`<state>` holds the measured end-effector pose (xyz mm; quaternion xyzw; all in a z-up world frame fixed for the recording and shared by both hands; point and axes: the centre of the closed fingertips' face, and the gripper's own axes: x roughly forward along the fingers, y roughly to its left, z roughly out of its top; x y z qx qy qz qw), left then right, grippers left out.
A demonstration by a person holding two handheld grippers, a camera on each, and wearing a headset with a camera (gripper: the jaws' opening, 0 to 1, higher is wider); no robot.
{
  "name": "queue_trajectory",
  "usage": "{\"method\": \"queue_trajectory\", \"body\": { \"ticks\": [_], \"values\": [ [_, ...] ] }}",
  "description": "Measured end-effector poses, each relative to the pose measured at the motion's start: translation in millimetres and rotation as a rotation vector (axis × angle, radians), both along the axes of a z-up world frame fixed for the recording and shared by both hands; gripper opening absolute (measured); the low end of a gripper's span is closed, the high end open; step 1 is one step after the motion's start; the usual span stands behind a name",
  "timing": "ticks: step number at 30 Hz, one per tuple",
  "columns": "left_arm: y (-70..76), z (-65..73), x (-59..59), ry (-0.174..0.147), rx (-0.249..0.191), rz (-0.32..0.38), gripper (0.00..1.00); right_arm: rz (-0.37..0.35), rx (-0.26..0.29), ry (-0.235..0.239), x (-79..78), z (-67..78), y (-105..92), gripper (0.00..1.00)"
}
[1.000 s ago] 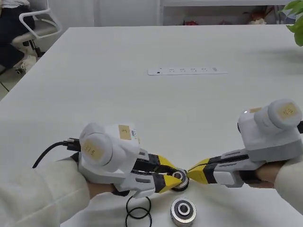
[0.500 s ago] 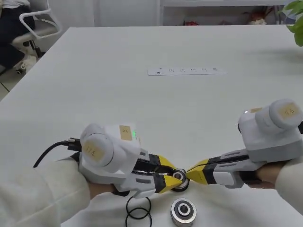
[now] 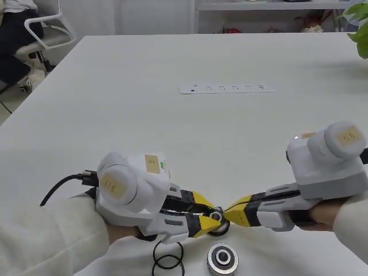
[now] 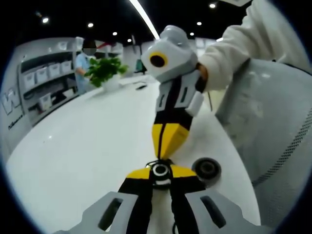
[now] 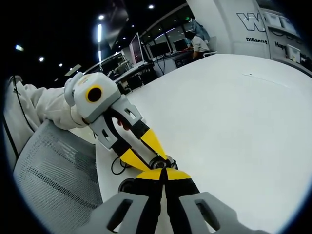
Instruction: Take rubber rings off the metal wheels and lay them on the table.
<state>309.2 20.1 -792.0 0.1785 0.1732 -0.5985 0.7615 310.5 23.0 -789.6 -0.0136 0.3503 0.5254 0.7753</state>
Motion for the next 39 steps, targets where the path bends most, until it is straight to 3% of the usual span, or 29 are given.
{"method": "queue_trajectory", "body": {
  "ticks": [3,4,7,19,25,29,36,39],
  "values": [
    [0.0,-0.1,0.0,0.001,0.000,0.002,0.13,0.017,0.015,-0.002,-2.2,2.0,3.8,0.00],
    [0.0,-0.1,0.0,0.001,0.000,0.003,0.14,0.018,0.044,-0.005,-2.3,6.7,8.3,0.00],
    [-0.2,-0.1,0.2,0.000,-0.002,0.006,0.14,0.016,0.038,-0.005,-0.5,11.3,11.9,0.00],
    [-0.8,0.7,-0.4,0.003,-0.009,0.015,0.14,0.002,0.012,0.009,1.7,4.9,6.4,0.00],
    [-1.0,1.2,-0.1,0.039,-0.026,0.032,0.14,-0.006,0.008,0.017,2.3,3.4,4.5,0.00],
    [-0.4,1.9,-1.6,0.030,-0.012,0.018,0.14,-0.010,0.009,0.018,2.5,3.8,3.7,0.00],
    [2.2,15.1,-10.9,0.034,-0.024,-0.022,0.24,-0.021,0.018,0.022,3.7,6.7,2.5,0.00],
    [7.4,20.8,-11.8,0.019,-0.023,-0.024,0.29,-0.030,0.028,0.028,4.5,9.1,2.2,0.00]
  ]
}}
